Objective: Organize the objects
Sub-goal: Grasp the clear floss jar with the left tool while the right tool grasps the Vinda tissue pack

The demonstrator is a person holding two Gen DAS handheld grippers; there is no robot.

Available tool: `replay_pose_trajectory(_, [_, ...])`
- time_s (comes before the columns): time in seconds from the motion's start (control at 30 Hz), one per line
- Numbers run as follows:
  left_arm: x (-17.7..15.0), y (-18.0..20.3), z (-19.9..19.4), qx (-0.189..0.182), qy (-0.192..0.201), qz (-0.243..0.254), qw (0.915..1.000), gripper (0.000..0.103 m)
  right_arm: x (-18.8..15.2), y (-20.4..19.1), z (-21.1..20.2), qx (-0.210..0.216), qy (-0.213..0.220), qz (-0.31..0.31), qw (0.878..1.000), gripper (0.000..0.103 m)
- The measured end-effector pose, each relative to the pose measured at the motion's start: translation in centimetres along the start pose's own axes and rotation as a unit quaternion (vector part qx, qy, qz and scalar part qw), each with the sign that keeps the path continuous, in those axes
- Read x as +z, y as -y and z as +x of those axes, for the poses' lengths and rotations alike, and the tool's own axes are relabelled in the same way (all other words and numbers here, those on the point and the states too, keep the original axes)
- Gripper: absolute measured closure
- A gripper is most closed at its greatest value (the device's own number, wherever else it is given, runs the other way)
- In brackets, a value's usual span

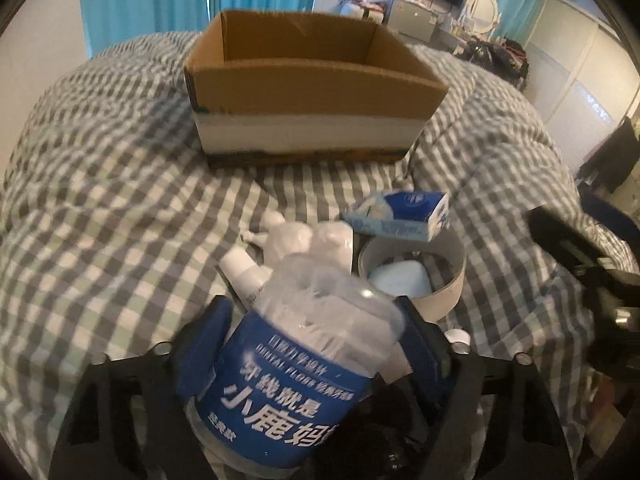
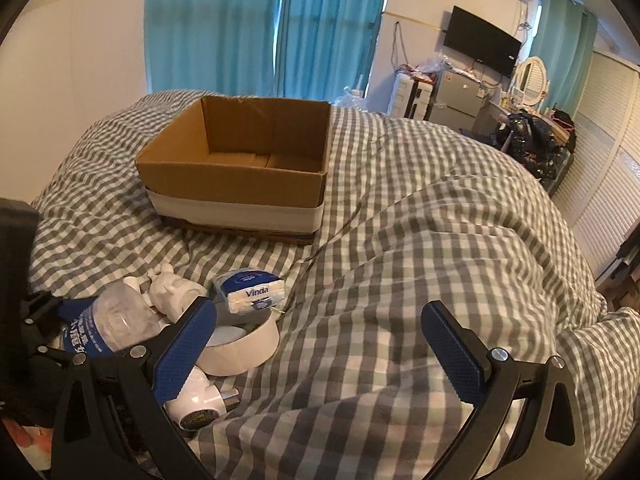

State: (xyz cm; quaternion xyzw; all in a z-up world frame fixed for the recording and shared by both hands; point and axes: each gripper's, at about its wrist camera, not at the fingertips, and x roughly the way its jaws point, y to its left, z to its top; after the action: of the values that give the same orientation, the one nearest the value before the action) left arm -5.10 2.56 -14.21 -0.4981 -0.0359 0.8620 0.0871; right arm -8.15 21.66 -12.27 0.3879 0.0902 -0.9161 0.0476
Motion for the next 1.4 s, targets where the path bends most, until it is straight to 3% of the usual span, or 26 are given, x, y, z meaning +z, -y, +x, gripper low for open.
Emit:
replay_pose_trajectory(0.17, [1.9, -0.8, -2.7, 0.016, 0.044, 0.009, 0.9989, 0.036, 1.1, 0.0, 1.8, 0.027, -0.012, -0.007, 1.0, 0.0])
replay_pose_trajectory(0.47, [1.8, -2.0, -0.9, -0.001, 0.022, 0.015, 0.9997, 0.036, 2.4, -2.2, 7.7, 0.083, -0.077, -0.054, 0.992, 0.003])
replay_pose_trajectory(0.63, [0.9, -1.9, -0.2, -0.03, -0.001, 0.01, 0.9995, 0.023, 2.0, -3.1, 10.7, 0.115, -0.119, -0.061, 0.984, 0.02])
replay_pose_trajectory(0.7, [0.4, -1.8, 0.0, -0.036, -0.009, 0.008, 0.9993, 0.018, 1.6, -3.4, 11.1, 0.12, -0.129, -0.067, 0.982, 0.038])
replay_pose_trajectory(0.77, [0.0, -1.5, 0.0, -0.041, -0.014, 0.014, 0.999, 0.018, 1.2, -3.7, 11.0, 0.124, -0.132, -0.072, 0.981, 0.045])
replay_pose_trajectory(1.13, [-1.7, -1.0, -1.2, -0.041, -0.002, 0.056, 0.9976, 0.018, 0.1, -1.4, 5.2, 0.088, -0.066, -0.039, 0.993, 0.046])
replay_pose_trajectory(1.4, [-0.8, -0.9, -1.8, -0.024, 0.017, 0.061, 0.9977, 0.028, -0.4, -0.9, 0.0, 0.077, -0.033, -0.028, 0.996, 0.046])
